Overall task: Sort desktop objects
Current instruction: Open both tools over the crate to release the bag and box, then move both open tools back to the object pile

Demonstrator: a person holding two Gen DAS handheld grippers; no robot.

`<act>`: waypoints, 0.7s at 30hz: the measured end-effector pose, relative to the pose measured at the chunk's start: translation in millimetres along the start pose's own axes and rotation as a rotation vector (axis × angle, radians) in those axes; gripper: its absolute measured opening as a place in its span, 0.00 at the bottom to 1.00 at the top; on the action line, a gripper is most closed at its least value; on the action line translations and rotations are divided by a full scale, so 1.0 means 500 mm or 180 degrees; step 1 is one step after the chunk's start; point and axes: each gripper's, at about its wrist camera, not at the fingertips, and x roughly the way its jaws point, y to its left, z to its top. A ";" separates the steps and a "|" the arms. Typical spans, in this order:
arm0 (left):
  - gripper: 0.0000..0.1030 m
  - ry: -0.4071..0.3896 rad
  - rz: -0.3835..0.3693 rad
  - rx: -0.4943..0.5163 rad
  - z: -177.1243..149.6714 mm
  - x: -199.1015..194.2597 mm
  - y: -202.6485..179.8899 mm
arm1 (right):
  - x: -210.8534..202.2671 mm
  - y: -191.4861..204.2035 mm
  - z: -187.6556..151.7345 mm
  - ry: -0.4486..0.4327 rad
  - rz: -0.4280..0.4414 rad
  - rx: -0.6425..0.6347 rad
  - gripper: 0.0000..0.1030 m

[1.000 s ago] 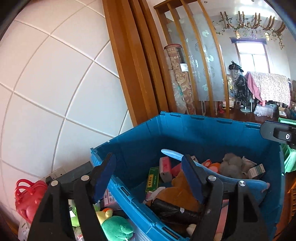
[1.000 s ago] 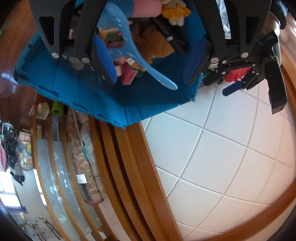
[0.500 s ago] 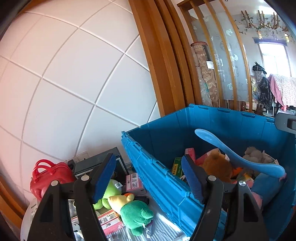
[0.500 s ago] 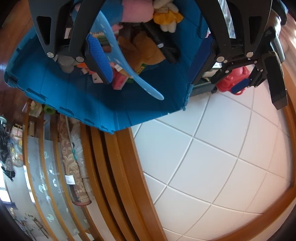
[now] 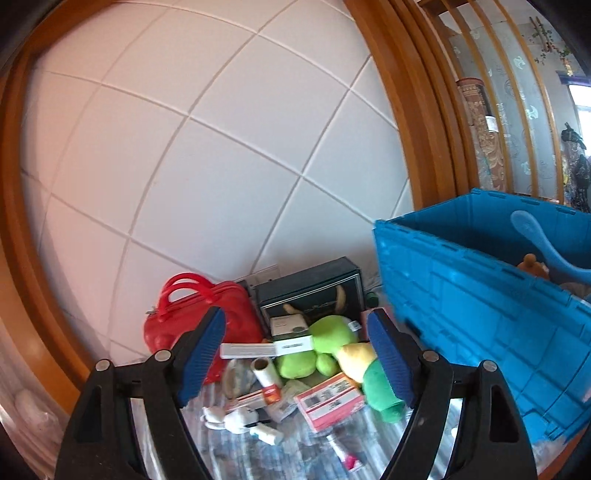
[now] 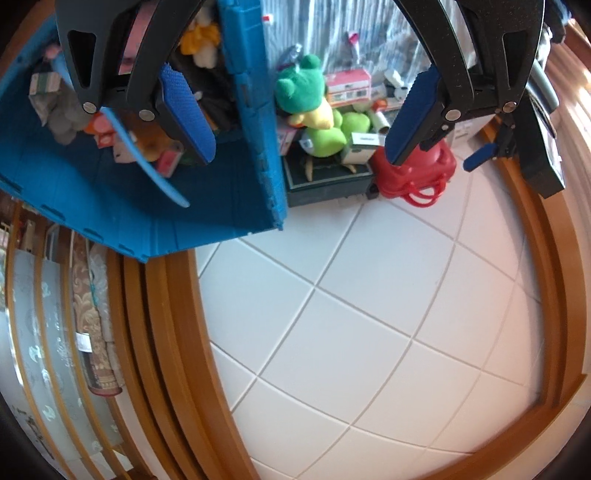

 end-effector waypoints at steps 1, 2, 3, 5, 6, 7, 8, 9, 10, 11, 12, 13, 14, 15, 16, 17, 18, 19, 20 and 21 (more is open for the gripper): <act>0.77 0.0014 0.0078 -0.0006 -0.013 0.000 0.031 | 0.009 0.019 -0.008 0.0022 0.0024 -0.0005 0.92; 0.77 0.0033 0.0159 -0.0005 -0.026 0.002 0.062 | 0.018 0.038 -0.016 0.0050 0.0043 -0.0005 0.92; 0.77 0.0056 0.0235 0.0010 -0.039 0.005 0.091 | 0.028 0.055 -0.024 0.0076 0.0058 0.0000 0.92; 0.77 0.0094 0.0396 0.0080 -0.067 0.012 0.142 | 0.048 0.084 -0.039 0.0137 0.0083 0.0024 0.92; 0.77 0.0113 0.0438 0.0110 -0.081 0.014 0.165 | 0.058 0.098 -0.046 0.0168 0.0095 0.0029 0.92; 0.77 0.0136 0.0472 0.0130 -0.093 0.017 0.185 | 0.068 0.113 -0.055 0.0191 0.0102 0.0021 0.92; 0.77 0.0158 0.0499 0.0142 -0.106 0.021 0.204 | 0.077 0.125 -0.064 0.0215 0.0102 0.0005 0.93; 0.77 0.0186 0.0514 0.0148 -0.117 0.026 0.218 | 0.089 0.138 -0.072 0.0246 0.0107 -0.0013 0.95; 0.77 0.0219 0.0521 0.0144 -0.127 0.031 0.230 | 0.100 0.149 -0.082 0.0280 0.0112 -0.0023 0.95; 0.77 0.0247 0.0517 0.0122 -0.136 0.037 0.239 | 0.112 0.159 -0.091 0.0314 0.0127 -0.0028 0.95; 0.77 0.0261 0.0490 0.0092 -0.142 0.043 0.243 | 0.122 0.170 -0.100 0.0348 0.0153 -0.0041 0.95; 0.77 0.0273 0.0464 0.0060 -0.150 0.049 0.247 | 0.137 0.178 -0.107 0.0381 0.0165 -0.0054 0.96; 0.77 0.0298 0.0470 0.0036 -0.159 0.055 0.254 | 0.151 0.184 -0.114 0.0411 0.0184 -0.0059 0.98; 0.77 0.0329 0.0483 0.0019 -0.167 0.063 0.253 | 0.169 0.190 -0.123 0.0463 0.0226 -0.0075 0.99; 0.77 0.0355 0.0469 0.0008 -0.175 0.067 0.252 | 0.189 0.198 -0.133 0.0526 0.0268 -0.0121 0.99; 0.77 0.0381 0.0453 -0.0003 -0.184 0.074 0.250 | 0.209 0.205 -0.142 0.0599 0.0291 -0.0183 0.99; 0.77 0.0418 0.0443 -0.0016 -0.195 0.085 0.251 | 0.229 0.211 -0.150 0.0676 0.0306 -0.0236 0.99; 0.77 0.0469 0.0411 -0.0019 -0.204 0.096 0.249 | 0.249 0.216 -0.159 0.0746 0.0338 -0.0273 0.99; 0.77 0.0516 0.0390 -0.0023 -0.215 0.108 0.251 | 0.269 0.218 -0.166 0.0791 0.0383 -0.0298 0.99; 0.77 0.0564 0.0408 -0.0031 -0.223 0.120 0.251 | 0.289 0.220 -0.173 0.0833 0.0413 -0.0322 0.99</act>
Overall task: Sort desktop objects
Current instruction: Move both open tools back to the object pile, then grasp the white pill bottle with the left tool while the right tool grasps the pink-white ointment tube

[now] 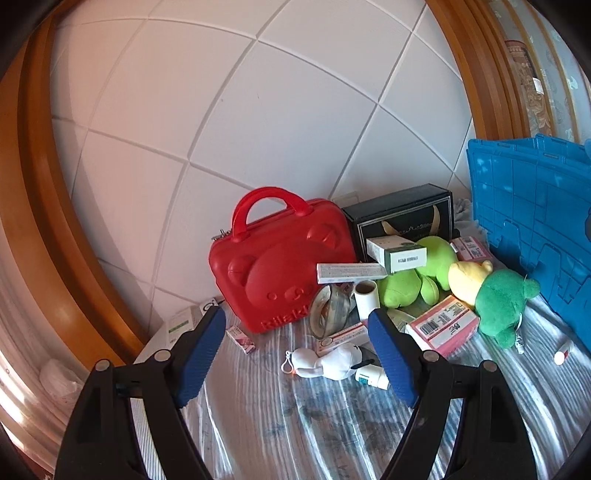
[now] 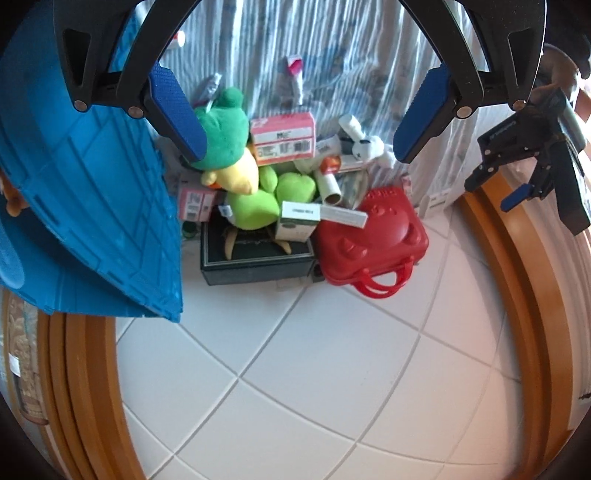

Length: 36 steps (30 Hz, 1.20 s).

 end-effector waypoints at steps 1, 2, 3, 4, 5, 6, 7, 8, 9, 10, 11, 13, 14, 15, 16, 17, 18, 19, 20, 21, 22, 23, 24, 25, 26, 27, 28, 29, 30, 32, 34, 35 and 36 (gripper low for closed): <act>0.77 0.0044 0.0007 -0.0016 -0.006 0.012 0.000 | 0.021 0.000 -0.003 0.0047 0.0019 -0.0019 0.99; 0.77 0.0083 -0.0020 -0.0038 -0.013 0.024 0.001 | 0.045 -0.002 -0.006 0.0104 0.0061 -0.0042 0.99; 0.77 0.0125 -0.0038 -0.0059 -0.018 0.036 0.002 | 0.070 -0.004 -0.008 0.0162 0.0106 -0.0071 0.99; 0.77 0.0166 -0.0036 -0.0075 -0.022 0.050 0.001 | 0.097 -0.006 -0.011 0.0231 0.0136 -0.0104 1.00; 0.77 0.0201 -0.0040 -0.0082 -0.026 0.063 0.001 | 0.127 -0.010 -0.015 0.0313 0.0152 -0.0122 1.00; 0.77 0.0236 -0.0058 -0.0082 -0.030 0.076 0.001 | 0.155 -0.015 -0.020 0.0394 0.0186 -0.0118 1.00; 0.77 0.0272 -0.0076 -0.0075 -0.034 0.090 -0.001 | 0.189 -0.019 -0.026 0.0493 0.0247 -0.0104 0.99; 0.77 0.0291 -0.0093 -0.0065 -0.038 0.101 -0.003 | 0.223 -0.024 -0.032 0.0590 0.0281 -0.0086 0.99; 0.77 0.0303 -0.0114 -0.0055 -0.042 0.111 -0.004 | 0.257 -0.029 -0.039 0.0697 0.0308 -0.0066 0.99; 0.77 0.0321 -0.0138 -0.0046 -0.046 0.122 -0.006 | 0.289 -0.032 -0.047 0.0795 0.0368 -0.0041 0.99; 0.77 0.0346 -0.0162 -0.0039 -0.049 0.133 -0.007 | 0.321 -0.033 -0.054 0.0878 0.0419 -0.0022 0.99; 0.77 0.0385 -0.0215 -0.0020 -0.056 0.153 -0.010 | 0.385 -0.036 -0.069 0.1050 0.0430 -0.0036 0.99; 0.77 0.0398 -0.0232 -0.0005 -0.059 0.163 -0.012 | 0.412 -0.037 -0.074 0.1116 0.0409 -0.0052 0.99; 0.77 0.0414 -0.0240 0.0010 -0.062 0.174 -0.014 | 0.437 -0.040 -0.077 0.1172 0.0401 -0.0058 0.99; 0.77 0.0432 -0.0252 0.0015 -0.066 0.184 -0.015 | 0.464 -0.045 -0.080 0.1215 0.0362 -0.0068 0.99; 0.77 0.0455 -0.0275 0.0006 -0.071 0.194 -0.017 | 0.485 -0.051 -0.082 0.1248 0.0302 -0.0082 0.99; 0.77 0.0488 -0.0308 -0.0006 -0.077 0.206 -0.018 | 0.507 -0.057 -0.083 0.1296 0.0267 -0.0079 0.99; 0.77 0.0531 -0.0331 -0.0015 -0.085 0.217 -0.021 | 0.529 -0.066 -0.086 0.1362 0.0247 -0.0046 0.99; 0.77 0.0577 -0.0344 -0.0016 -0.092 0.227 -0.026 | 0.550 -0.075 -0.090 0.1423 0.0223 -0.0009 0.99; 0.77 0.0627 -0.0364 -0.0013 -0.101 0.239 -0.030 | 0.566 -0.084 -0.095 0.1480 0.0193 0.0023 0.99; 0.77 0.0674 -0.0388 -0.0010 -0.110 0.248 -0.036 | 0.578 -0.092 -0.099 0.1521 0.0136 0.0045 0.99; 0.77 0.0722 -0.0407 -0.0015 -0.118 0.258 -0.041 | 0.584 -0.096 -0.102 0.1526 0.0050 0.0030 0.99; 0.77 0.0775 -0.0434 -0.0036 -0.127 0.268 -0.047 | 0.587 -0.096 -0.103 0.1519 -0.0008 -0.0013 1.00; 0.77 0.0824 -0.0488 -0.0068 -0.135 0.278 -0.054 | 0.590 -0.094 -0.106 0.1537 -0.0020 -0.0059 1.00; 0.77 0.0860 -0.0531 -0.0099 -0.143 0.287 -0.061 | 0.590 -0.090 -0.109 0.1576 -0.0007 -0.0103 1.00; 0.77 0.0901 -0.0565 -0.0131 -0.151 0.297 -0.068 | 0.591 -0.084 -0.114 0.1627 -0.0018 -0.0165 1.00; 0.77 0.0946 -0.0609 -0.0162 -0.158 0.307 -0.076 | 0.589 -0.080 -0.117 0.1637 -0.0014 -0.0217 1.00; 0.77 0.0978 -0.0661 -0.0188 -0.163 0.317 -0.085 | 0.581 -0.078 -0.119 0.1607 0.0025 -0.0227 1.00; 0.77 0.0997 -0.0710 -0.0216 -0.168 0.326 -0.094 | 0.573 -0.080 -0.118 0.1578 0.0075 -0.0189 1.00; 0.77 0.1059 -0.0799 -0.0258 -0.177 0.351 -0.115 | 0.565 -0.087 -0.118 0.1563 0.0137 -0.0106 1.00; 0.77 0.1124 -0.0816 -0.0295 -0.186 0.376 -0.136 | 0.560 -0.097 -0.115 0.1550 0.0164 -0.0025 1.00; 0.77 0.1168 -0.0801 -0.0333 -0.193 0.389 -0.143 | 0.556 -0.103 -0.112 0.1541 0.0187 0.0022 1.00; 0.77 0.1246 -0.0818 -0.0400 -0.200 0.404 -0.148 | 0.551 -0.107 -0.109 0.1534 0.0207 0.0057 1.00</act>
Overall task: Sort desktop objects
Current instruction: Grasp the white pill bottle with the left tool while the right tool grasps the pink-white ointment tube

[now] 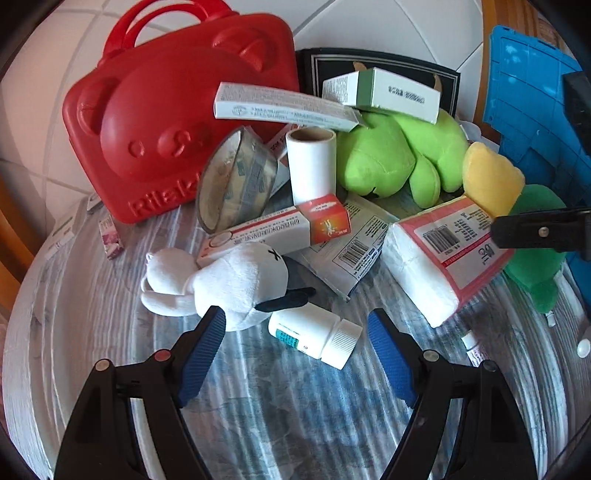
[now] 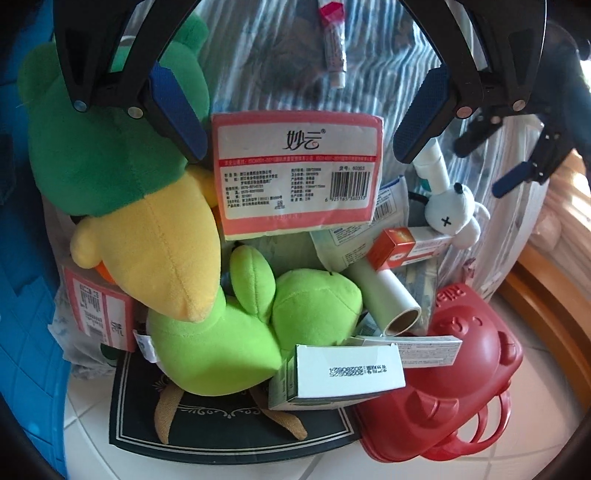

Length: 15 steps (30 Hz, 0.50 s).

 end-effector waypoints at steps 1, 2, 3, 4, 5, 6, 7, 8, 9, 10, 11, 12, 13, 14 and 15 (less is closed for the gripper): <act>0.77 0.0057 -0.0050 -0.0096 -0.002 0.014 0.001 | -0.006 -0.002 -0.001 -0.0006 0.0021 0.0012 1.00; 0.76 0.0085 -0.0103 -0.0192 -0.005 0.023 0.003 | -0.012 -0.004 -0.005 -0.0009 0.0036 0.0016 1.00; 0.71 0.0105 -0.0121 -0.0263 -0.008 0.032 0.003 | -0.018 -0.006 -0.012 -0.0005 0.0062 0.0026 1.00; 0.68 0.0119 -0.0106 -0.0289 -0.011 0.039 0.002 | -0.023 -0.007 -0.022 0.0004 0.0106 0.0045 1.00; 0.65 0.0129 -0.0089 -0.0295 -0.014 0.046 0.001 | -0.025 -0.006 -0.034 0.0029 0.0140 0.0047 1.00; 0.63 0.0144 -0.0091 -0.0311 -0.018 0.052 0.002 | -0.025 0.001 -0.046 0.0065 0.0150 0.0011 0.97; 0.63 0.0133 -0.0105 -0.0358 -0.021 0.055 0.006 | -0.023 0.013 -0.065 0.0083 0.0130 -0.0078 0.93; 0.63 0.0113 -0.0129 -0.0418 -0.023 0.055 0.011 | -0.015 0.027 -0.082 0.0098 0.0084 -0.0176 0.90; 0.63 0.0096 -0.0153 -0.0472 -0.024 0.056 0.016 | -0.009 0.039 -0.102 0.0132 0.0050 -0.0260 0.82; 0.63 0.0083 -0.0167 -0.0505 -0.025 0.057 0.020 | 0.000 0.048 -0.123 0.0189 0.0039 -0.0326 0.70; 0.63 0.0080 -0.0187 -0.0531 -0.026 0.060 0.024 | 0.012 0.055 -0.140 0.0244 0.0035 -0.0362 0.62; 0.63 0.0081 -0.0197 -0.0552 -0.027 0.063 0.028 | 0.026 0.061 -0.155 0.0303 0.0003 -0.0378 0.47; 0.63 0.0074 -0.0211 -0.0559 -0.028 0.066 0.030 | 0.040 0.063 -0.167 0.0360 -0.0013 -0.0382 0.40; 0.63 0.0065 -0.0231 -0.0556 -0.029 0.070 0.031 | 0.052 0.067 -0.172 0.0384 -0.0025 -0.0380 0.39; 0.63 0.0102 -0.0252 -0.0545 -0.031 0.077 0.032 | 0.062 0.072 -0.176 0.0372 -0.0063 -0.0391 0.38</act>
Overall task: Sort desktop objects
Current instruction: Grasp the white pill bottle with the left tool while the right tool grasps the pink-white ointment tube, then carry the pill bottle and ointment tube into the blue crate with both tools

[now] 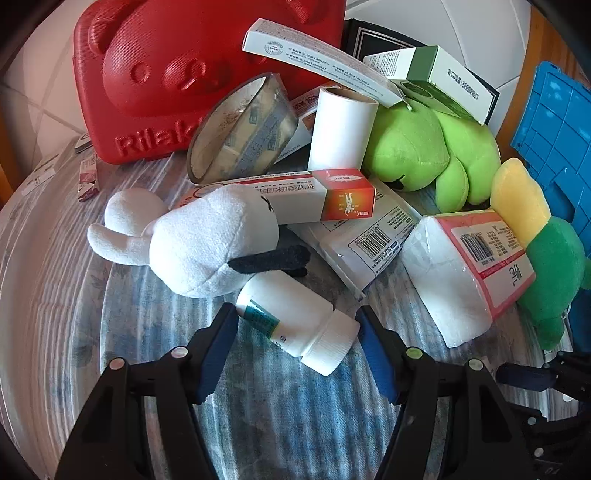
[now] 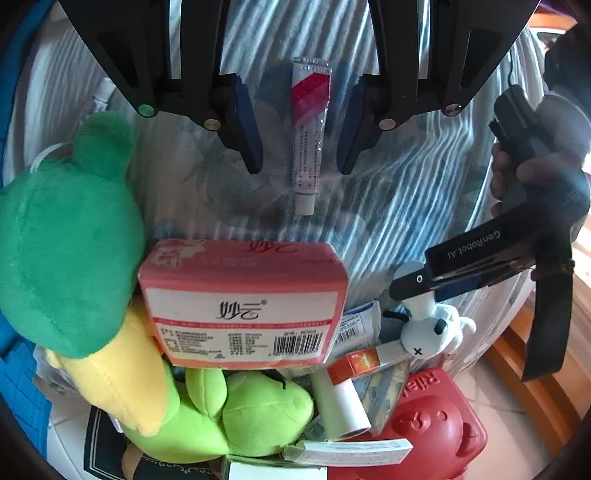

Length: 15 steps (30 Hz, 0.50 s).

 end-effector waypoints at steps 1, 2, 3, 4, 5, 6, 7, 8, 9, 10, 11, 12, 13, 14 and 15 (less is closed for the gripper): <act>0.63 0.0039 0.0005 0.0011 -0.001 0.006 0.000 | 0.003 0.011 -0.002 -0.0069 -0.0091 -0.0062 0.36; 0.63 0.0033 0.0029 0.0055 -0.002 0.007 -0.004 | 0.008 0.025 -0.001 -0.0071 -0.0147 -0.0153 0.36; 0.63 0.0032 0.0042 0.0075 -0.003 0.007 -0.006 | 0.011 0.039 -0.001 -0.0074 -0.0212 -0.0246 0.33; 0.63 0.0035 0.0023 0.0057 -0.003 0.006 -0.004 | 0.014 0.053 -0.002 -0.0064 -0.0269 -0.0337 0.33; 0.63 0.0040 -0.0011 0.0030 -0.004 0.004 -0.001 | 0.017 0.066 -0.004 -0.0072 -0.0368 -0.0445 0.33; 0.63 0.0050 -0.0042 0.0009 -0.005 0.001 0.001 | 0.018 0.074 -0.007 -0.0089 -0.0429 -0.0526 0.31; 0.62 0.0065 -0.0082 -0.0003 -0.009 -0.003 0.004 | 0.017 0.076 -0.010 -0.0085 -0.0391 -0.0521 0.26; 0.62 0.0066 -0.0122 0.0003 -0.015 -0.009 0.007 | 0.014 0.072 -0.010 -0.0058 -0.0328 -0.0469 0.20; 0.62 0.0070 -0.0123 0.0036 -0.022 -0.014 0.008 | 0.011 0.068 -0.011 -0.0032 -0.0270 -0.0426 0.16; 0.62 0.0085 -0.0120 0.0065 -0.029 -0.020 0.010 | 0.007 0.065 -0.015 -0.0020 -0.0234 -0.0406 0.16; 0.62 0.0084 -0.0140 0.0067 -0.035 -0.028 0.013 | 0.003 0.062 -0.019 -0.0014 -0.0211 -0.0385 0.16; 0.62 0.0065 -0.0145 0.0074 -0.040 -0.038 0.016 | -0.003 0.057 -0.024 -0.0011 -0.0176 -0.0343 0.16; 0.62 0.0031 -0.0131 0.0121 -0.043 -0.051 0.016 | -0.008 0.051 -0.024 -0.0005 -0.0131 -0.0292 0.16; 0.62 -0.0006 -0.0120 0.0183 -0.045 -0.064 0.015 | -0.013 0.048 -0.027 -0.0012 -0.0126 -0.0267 0.16; 0.62 -0.0045 -0.0120 0.0227 -0.045 -0.079 0.015 | -0.021 0.048 -0.028 -0.0038 -0.0137 -0.0265 0.16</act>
